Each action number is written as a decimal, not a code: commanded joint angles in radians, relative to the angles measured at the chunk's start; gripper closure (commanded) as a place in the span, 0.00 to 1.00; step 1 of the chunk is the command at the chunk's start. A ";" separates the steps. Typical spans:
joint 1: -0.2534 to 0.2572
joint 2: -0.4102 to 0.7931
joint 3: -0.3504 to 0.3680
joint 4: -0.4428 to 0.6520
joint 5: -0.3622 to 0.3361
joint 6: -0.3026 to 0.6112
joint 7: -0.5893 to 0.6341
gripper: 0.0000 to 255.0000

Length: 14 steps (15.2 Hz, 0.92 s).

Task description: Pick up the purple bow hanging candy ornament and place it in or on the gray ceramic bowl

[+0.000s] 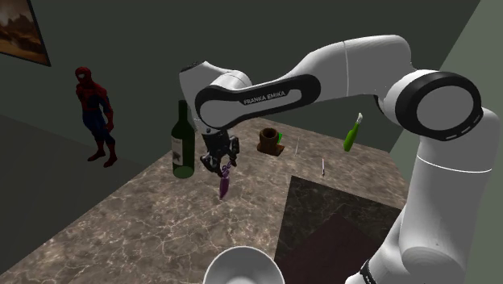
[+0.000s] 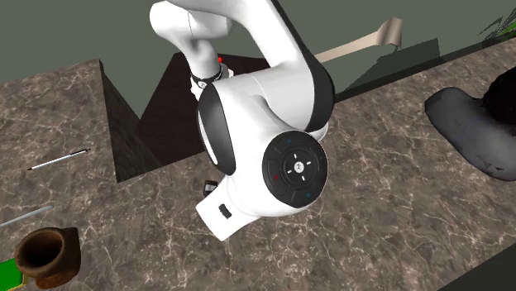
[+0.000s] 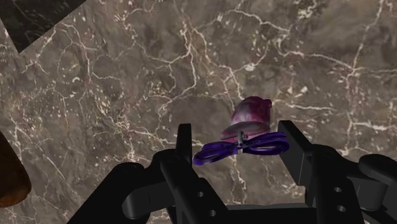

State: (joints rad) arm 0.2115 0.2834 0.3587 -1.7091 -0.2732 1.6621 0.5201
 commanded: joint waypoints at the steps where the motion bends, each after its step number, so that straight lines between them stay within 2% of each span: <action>1: 0.001 -0.004 0.001 0.021 0.002 -0.025 -0.005 1.00; 14: 0.008 -0.026 0.006 0.167 0.012 -0.187 -0.037 1.00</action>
State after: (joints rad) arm 0.2190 0.2604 0.3638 -1.5527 -0.2623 1.4882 0.4845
